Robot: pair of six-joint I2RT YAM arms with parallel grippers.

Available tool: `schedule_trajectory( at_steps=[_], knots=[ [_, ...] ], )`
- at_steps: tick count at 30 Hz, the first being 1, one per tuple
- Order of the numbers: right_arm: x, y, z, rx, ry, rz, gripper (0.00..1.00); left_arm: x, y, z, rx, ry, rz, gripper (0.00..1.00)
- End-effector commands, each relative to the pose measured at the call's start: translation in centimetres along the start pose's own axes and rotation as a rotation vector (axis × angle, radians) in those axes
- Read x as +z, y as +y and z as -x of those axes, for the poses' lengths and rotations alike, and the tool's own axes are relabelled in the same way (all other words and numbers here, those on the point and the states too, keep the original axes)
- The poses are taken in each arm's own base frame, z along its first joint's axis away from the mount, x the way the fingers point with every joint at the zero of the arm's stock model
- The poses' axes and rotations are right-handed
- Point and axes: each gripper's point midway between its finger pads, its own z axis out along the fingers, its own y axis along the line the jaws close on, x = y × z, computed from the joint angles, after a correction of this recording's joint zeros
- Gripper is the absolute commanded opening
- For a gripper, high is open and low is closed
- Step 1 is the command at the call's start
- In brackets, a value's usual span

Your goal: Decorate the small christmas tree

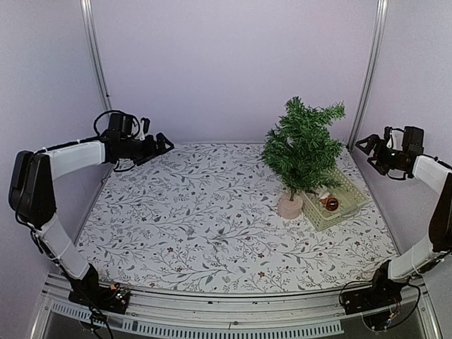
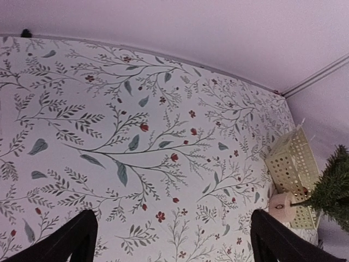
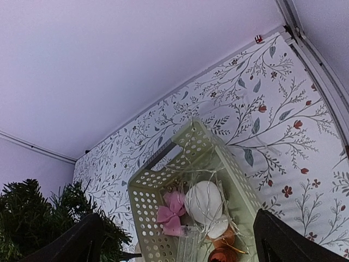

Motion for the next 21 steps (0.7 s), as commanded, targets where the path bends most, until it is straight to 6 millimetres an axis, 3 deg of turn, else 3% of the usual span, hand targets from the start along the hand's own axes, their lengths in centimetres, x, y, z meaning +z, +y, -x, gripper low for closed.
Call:
schedule_trajectory(
  at_steps=[1,11,15,21],
  knots=[
    [-1.1,0.7,-3.5,0.027,0.09,0.005,0.99,2.0,-7.2,-2.5,0.081,0.029,-0.296,0.99],
    [-3.5,0.8,-11.8,0.121,0.291,-0.007,0.94,7.0,-20.2,-12.5,0.13,0.223,-0.636,0.96],
    [-3.7,0.8,-13.7,0.15,0.335,0.02,0.85,8.6,-23.2,-15.6,0.104,0.292,-0.708,0.88],
    [-3.3,3.0,-15.9,0.165,0.399,0.135,0.7,10.2,-26.5,-19.2,0.066,0.36,-0.775,0.82]
  ],
)
